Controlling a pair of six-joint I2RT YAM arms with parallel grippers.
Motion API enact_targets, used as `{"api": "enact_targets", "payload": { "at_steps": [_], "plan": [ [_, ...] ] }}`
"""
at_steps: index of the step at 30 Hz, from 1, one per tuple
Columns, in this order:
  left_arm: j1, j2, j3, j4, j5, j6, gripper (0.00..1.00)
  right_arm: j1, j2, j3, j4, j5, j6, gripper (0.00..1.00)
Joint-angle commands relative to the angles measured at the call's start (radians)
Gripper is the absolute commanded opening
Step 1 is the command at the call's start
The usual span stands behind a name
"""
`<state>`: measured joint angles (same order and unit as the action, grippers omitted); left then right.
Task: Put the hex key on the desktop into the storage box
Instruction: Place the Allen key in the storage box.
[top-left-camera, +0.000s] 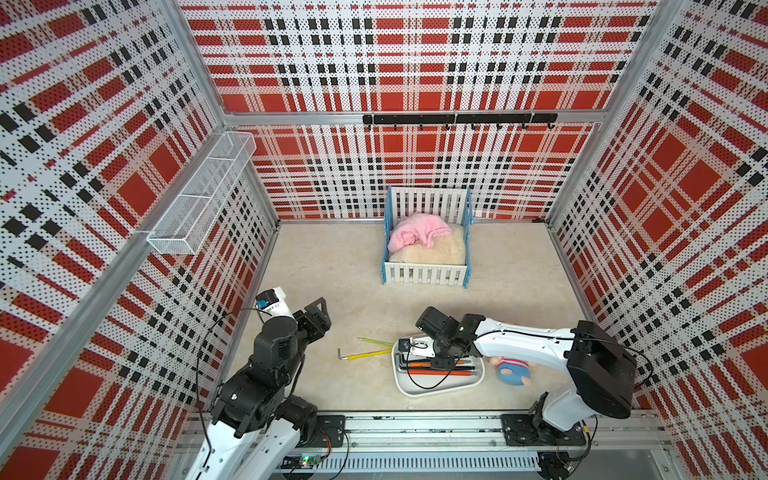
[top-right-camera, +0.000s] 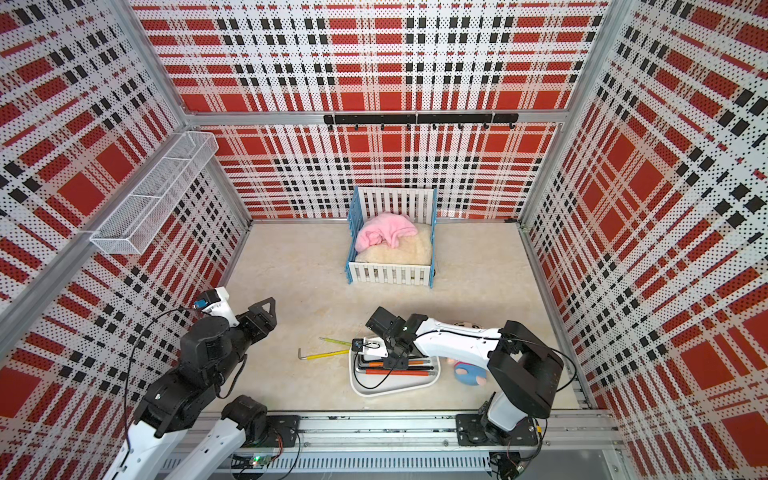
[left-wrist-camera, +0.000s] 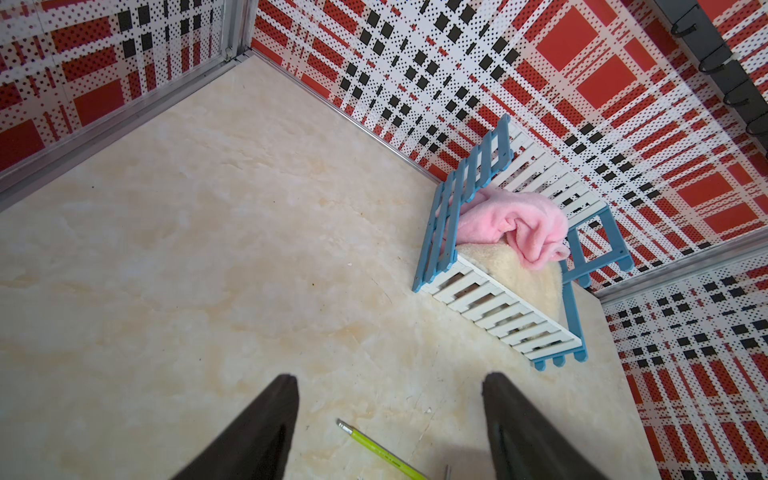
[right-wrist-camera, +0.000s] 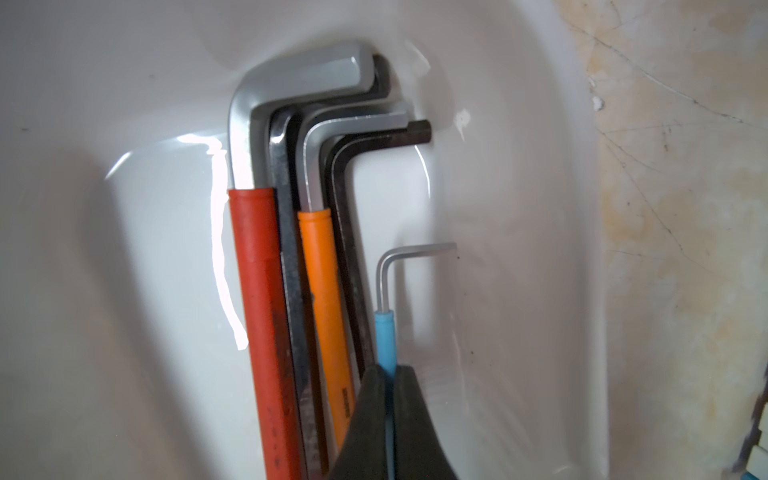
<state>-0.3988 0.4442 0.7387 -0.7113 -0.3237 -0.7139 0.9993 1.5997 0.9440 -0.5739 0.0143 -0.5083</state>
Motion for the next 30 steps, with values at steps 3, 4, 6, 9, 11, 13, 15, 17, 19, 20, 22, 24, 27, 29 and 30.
{"api": "enact_targets", "payload": {
  "at_steps": [3,4,6,9,11,13,15,17,19,20,22,24,27,29,30],
  "plan": [
    [0.002,-0.005,0.004,0.002,-0.014,0.001,0.75,0.010,0.049,0.042,0.034,-0.010,-0.016,0.00],
    [0.002,-0.005,0.002,0.003,-0.014,0.001,0.75,0.010,0.055,0.043,0.037,-0.008,-0.016,0.00],
    [0.002,-0.006,0.004,0.003,-0.014,0.000,0.75,0.010,0.064,0.046,0.039,-0.008,-0.018,0.00],
    [0.002,-0.009,0.003,0.003,-0.015,-0.001,0.75,0.010,0.075,0.047,0.045,-0.006,-0.019,0.00],
    [0.002,-0.009,0.004,0.003,-0.014,-0.001,0.75,0.010,0.083,0.049,0.046,-0.010,-0.015,0.00],
    [0.001,-0.010,0.004,0.003,-0.014,-0.001,0.75,0.010,0.090,0.053,0.045,-0.016,-0.011,0.00],
    [0.001,-0.010,0.004,0.002,-0.014,-0.001,0.75,0.012,0.097,0.057,0.041,-0.017,-0.006,0.00],
    [0.000,-0.009,0.004,0.003,-0.014,-0.001,0.75,0.011,0.102,0.060,0.037,-0.020,-0.002,0.02],
    [0.002,-0.006,0.004,0.003,-0.014,-0.001,0.75,0.011,0.103,0.060,0.037,-0.017,0.002,0.06],
    [0.001,-0.007,0.004,0.003,-0.014,-0.001,0.75,0.011,0.103,0.062,0.037,-0.017,0.004,0.07],
    [0.000,-0.007,0.003,0.003,-0.014,-0.001,0.75,0.011,0.106,0.064,0.036,-0.016,0.007,0.09],
    [0.001,-0.007,0.003,0.003,-0.013,0.000,0.75,0.011,0.105,0.067,0.034,-0.014,0.009,0.12],
    [0.000,-0.009,0.003,0.003,-0.015,-0.001,0.75,0.011,0.106,0.072,0.030,-0.013,0.010,0.15],
    [0.001,-0.009,0.004,0.003,-0.015,-0.001,0.75,0.012,0.104,0.077,0.024,-0.010,0.009,0.17],
    [0.001,-0.010,0.004,0.003,-0.016,-0.001,0.75,0.011,0.102,0.079,0.023,-0.010,0.011,0.18]
  ]
}}
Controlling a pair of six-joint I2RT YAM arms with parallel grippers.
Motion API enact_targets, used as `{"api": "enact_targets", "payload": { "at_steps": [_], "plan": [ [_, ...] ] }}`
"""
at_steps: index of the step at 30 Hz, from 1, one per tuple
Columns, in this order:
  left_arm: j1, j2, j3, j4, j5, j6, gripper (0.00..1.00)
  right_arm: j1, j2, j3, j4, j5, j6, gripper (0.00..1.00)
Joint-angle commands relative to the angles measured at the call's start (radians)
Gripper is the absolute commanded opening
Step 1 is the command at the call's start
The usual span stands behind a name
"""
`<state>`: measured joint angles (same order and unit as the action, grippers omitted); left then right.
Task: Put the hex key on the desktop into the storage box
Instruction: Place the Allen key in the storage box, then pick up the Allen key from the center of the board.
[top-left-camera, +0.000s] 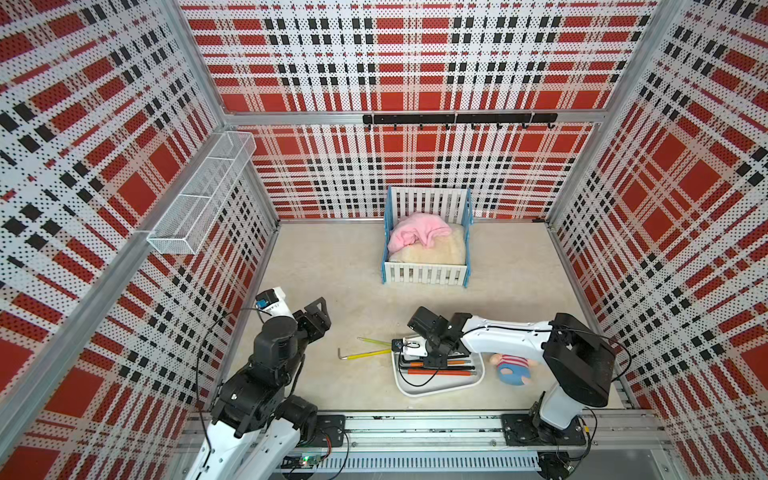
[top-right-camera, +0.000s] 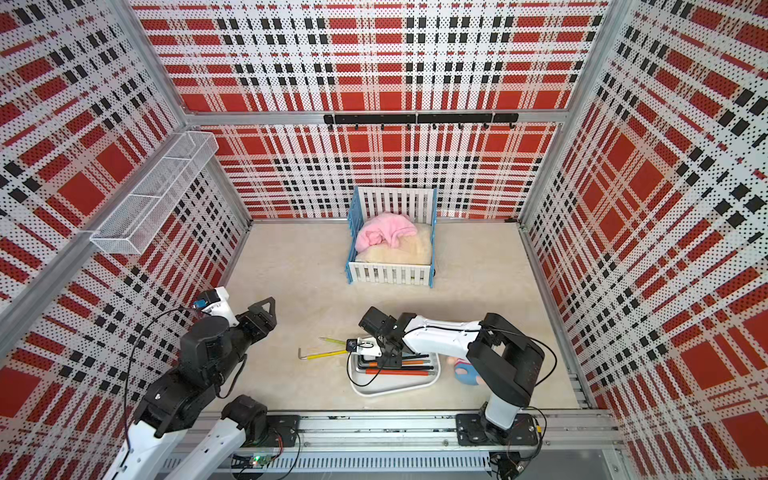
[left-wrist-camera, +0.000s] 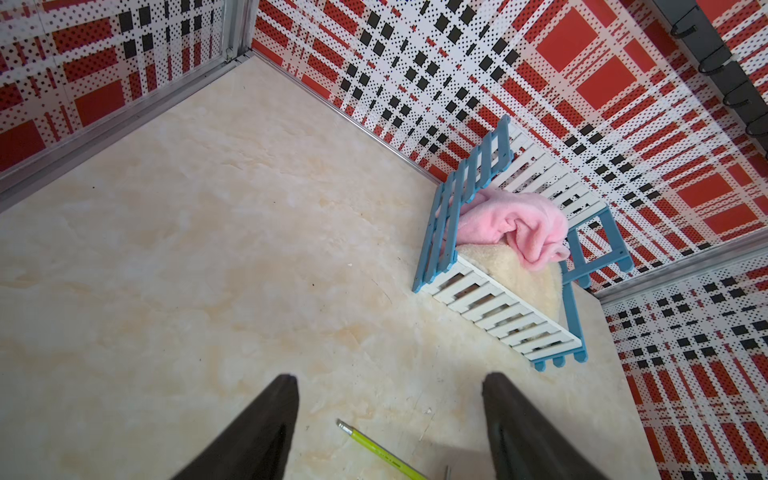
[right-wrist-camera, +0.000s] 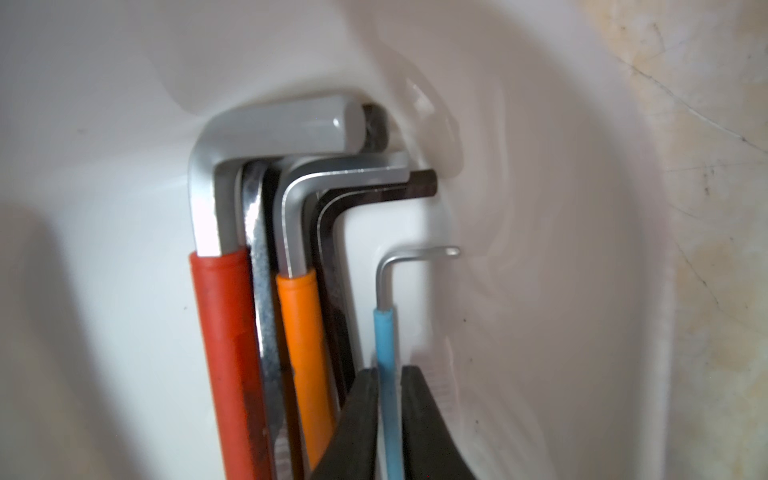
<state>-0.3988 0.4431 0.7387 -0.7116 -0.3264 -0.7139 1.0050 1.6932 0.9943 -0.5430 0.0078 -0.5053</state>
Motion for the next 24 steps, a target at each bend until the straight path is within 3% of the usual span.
{"api": "enact_targets", "payload": {
  "at_steps": [1,11,16,24],
  "plan": [
    [0.000,-0.009,0.004,0.003,-0.013,-0.001,0.75,0.007,0.005,0.030,-0.009,-0.001,0.008,0.20],
    [0.000,-0.008,0.004,0.003,-0.013,-0.001,0.75,0.005,-0.073,0.089,-0.038,0.003,0.063,0.20],
    [0.000,-0.011,0.002,0.004,-0.013,-0.001,0.75,-0.009,-0.081,0.215,-0.067,-0.049,0.124,0.25],
    [0.000,-0.022,0.002,0.003,-0.017,-0.001,0.75,-0.034,0.044,0.483,-0.165,-0.106,0.179,0.30]
  ]
}}
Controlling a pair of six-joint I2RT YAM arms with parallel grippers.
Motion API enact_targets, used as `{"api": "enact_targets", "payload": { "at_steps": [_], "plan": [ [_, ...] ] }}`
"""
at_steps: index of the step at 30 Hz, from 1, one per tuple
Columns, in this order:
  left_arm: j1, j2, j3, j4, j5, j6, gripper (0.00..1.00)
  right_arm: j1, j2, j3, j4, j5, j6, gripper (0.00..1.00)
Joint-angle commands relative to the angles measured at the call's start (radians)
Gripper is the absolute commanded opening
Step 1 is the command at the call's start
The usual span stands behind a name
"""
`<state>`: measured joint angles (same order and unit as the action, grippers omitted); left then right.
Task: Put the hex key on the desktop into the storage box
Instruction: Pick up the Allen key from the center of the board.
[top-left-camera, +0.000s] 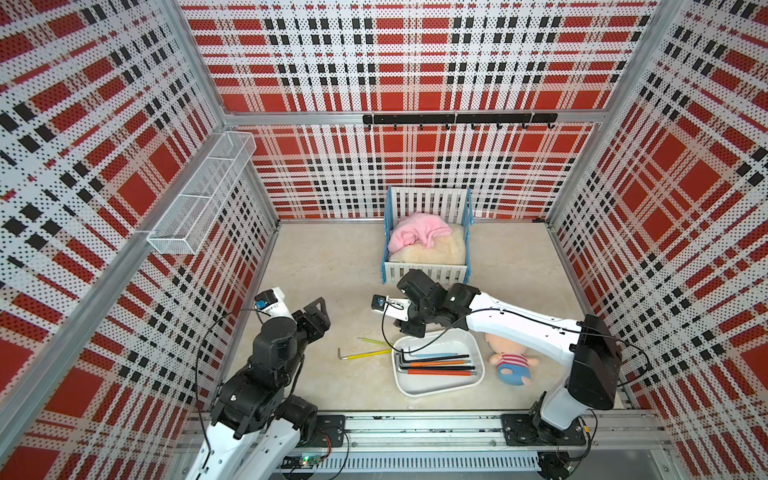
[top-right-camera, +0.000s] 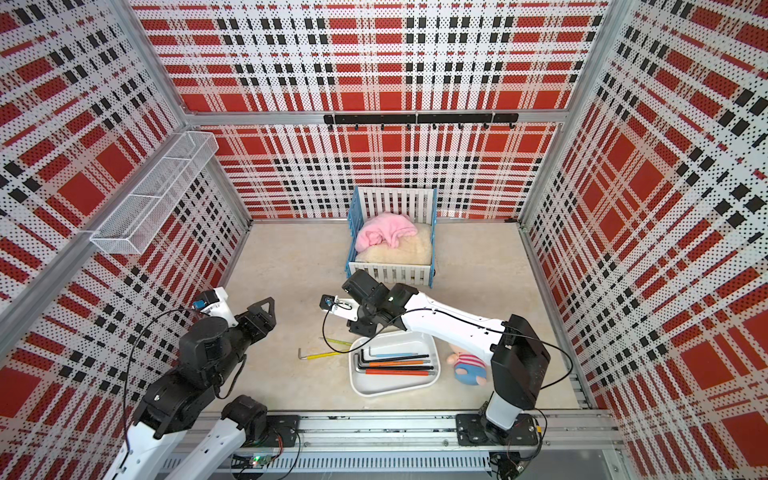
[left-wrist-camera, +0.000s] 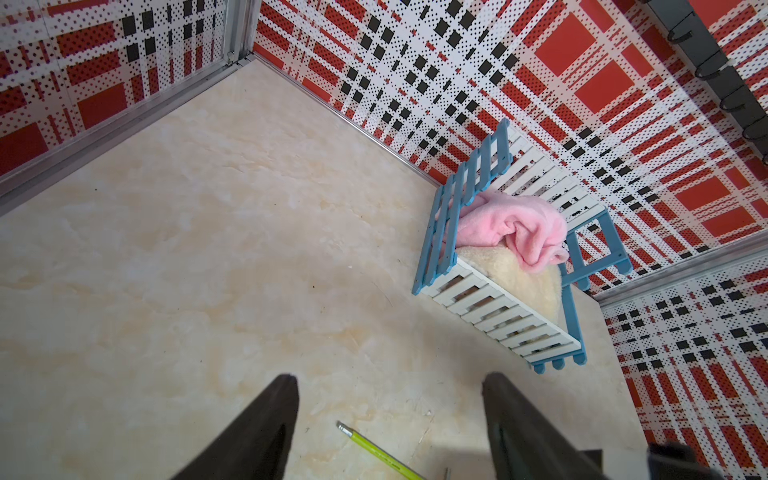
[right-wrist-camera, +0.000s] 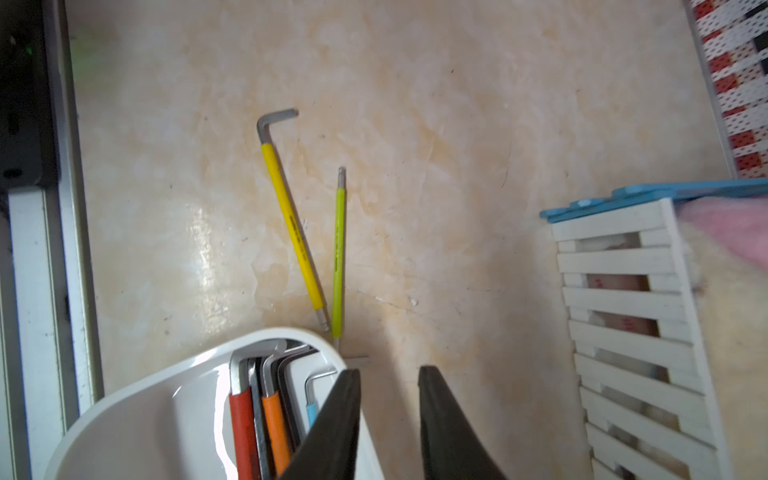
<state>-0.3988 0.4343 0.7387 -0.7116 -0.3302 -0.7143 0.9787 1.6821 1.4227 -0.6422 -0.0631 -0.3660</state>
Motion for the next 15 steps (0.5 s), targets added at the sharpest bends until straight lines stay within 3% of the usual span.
{"api": "enact_targets", "payload": {
  "at_steps": [1,15],
  "plan": [
    [0.000,-0.017,0.001,0.003,-0.013,-0.002,0.75,-0.010,0.072,0.079,-0.077,-0.043,0.046,0.30],
    [0.001,-0.048,0.000,0.003,-0.027,-0.007,0.75,0.006,0.290,0.345,-0.222,-0.079,0.173,0.33]
  ]
}}
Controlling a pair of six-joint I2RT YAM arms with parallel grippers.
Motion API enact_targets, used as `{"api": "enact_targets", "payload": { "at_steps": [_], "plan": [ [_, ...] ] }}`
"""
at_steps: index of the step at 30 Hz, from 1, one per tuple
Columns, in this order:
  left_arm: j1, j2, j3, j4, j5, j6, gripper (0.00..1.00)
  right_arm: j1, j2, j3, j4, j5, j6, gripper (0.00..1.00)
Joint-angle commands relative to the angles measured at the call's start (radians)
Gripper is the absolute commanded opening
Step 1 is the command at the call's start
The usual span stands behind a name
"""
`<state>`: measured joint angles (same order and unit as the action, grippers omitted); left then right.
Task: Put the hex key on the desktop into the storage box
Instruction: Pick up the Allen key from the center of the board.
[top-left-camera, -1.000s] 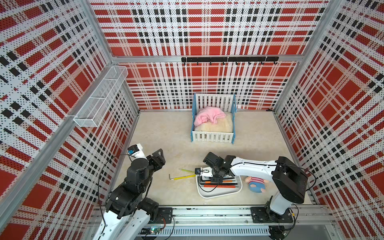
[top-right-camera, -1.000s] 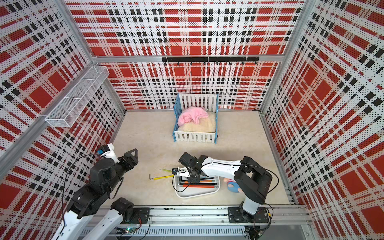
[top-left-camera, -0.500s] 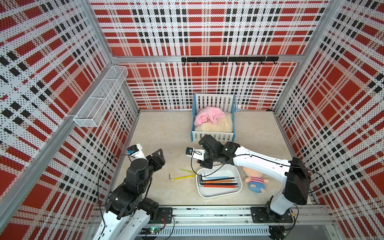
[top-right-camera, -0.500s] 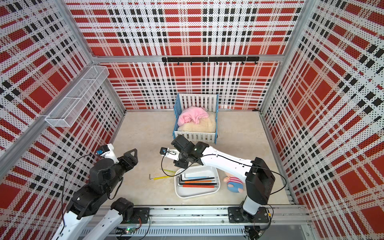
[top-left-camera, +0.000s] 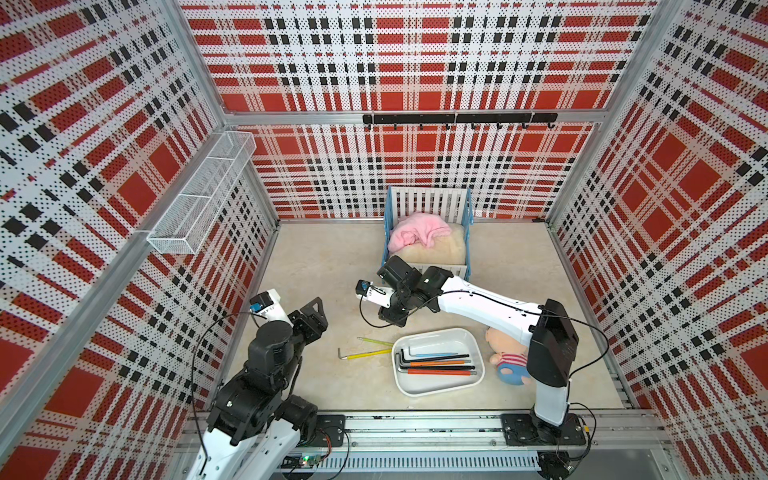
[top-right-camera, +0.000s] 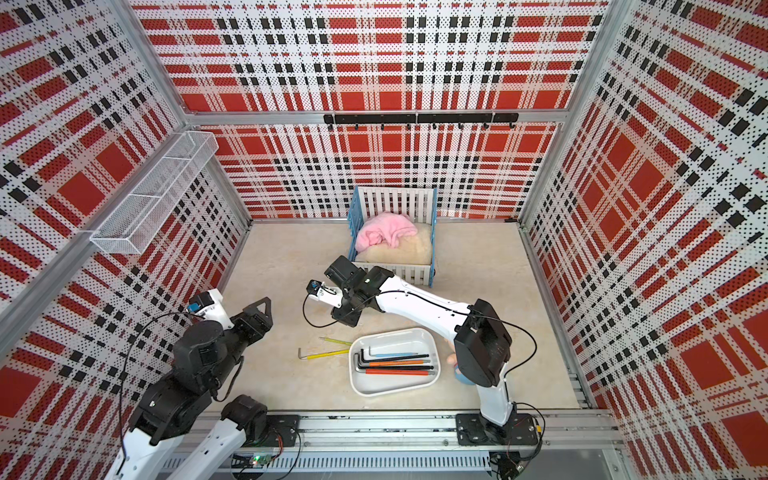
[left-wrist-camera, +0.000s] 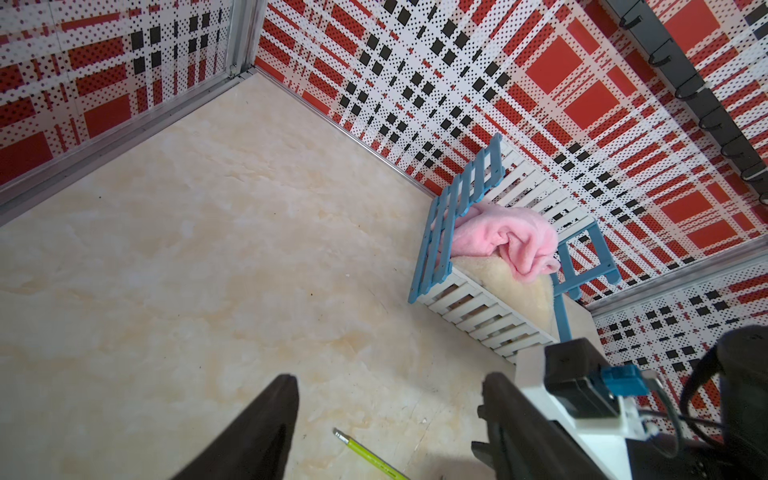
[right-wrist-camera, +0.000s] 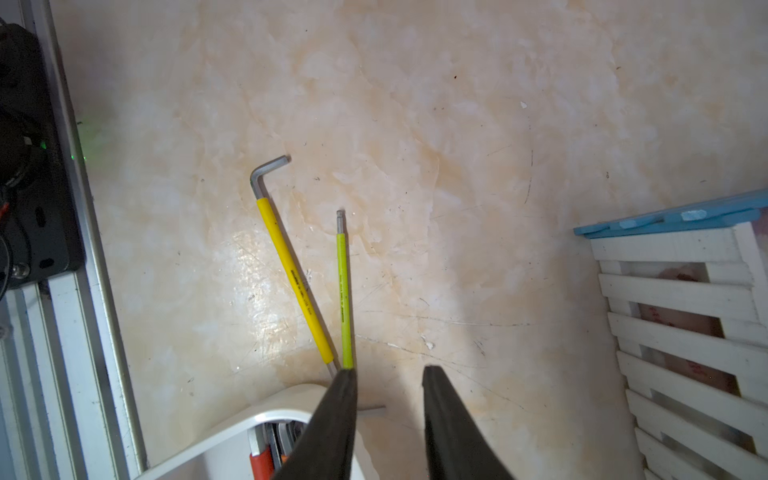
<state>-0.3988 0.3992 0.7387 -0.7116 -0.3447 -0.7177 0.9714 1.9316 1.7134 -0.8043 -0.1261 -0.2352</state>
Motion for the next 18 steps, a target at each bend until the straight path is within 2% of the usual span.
{"api": "enact_targets", "payload": {
  "at_steps": [1,8,18],
  "plan": [
    [0.000,-0.013,0.000,0.003,-0.012,-0.003,0.75,0.022,0.059,0.071,-0.072,-0.003,0.042,0.32],
    [0.000,-0.016,0.000,0.003,-0.013,-0.004,0.75,0.045,0.222,0.245,-0.222,0.077,0.109,0.31],
    [0.001,-0.011,0.000,0.003,-0.010,-0.002,0.75,0.085,0.364,0.320,-0.304,0.114,0.155,0.31]
  ]
}}
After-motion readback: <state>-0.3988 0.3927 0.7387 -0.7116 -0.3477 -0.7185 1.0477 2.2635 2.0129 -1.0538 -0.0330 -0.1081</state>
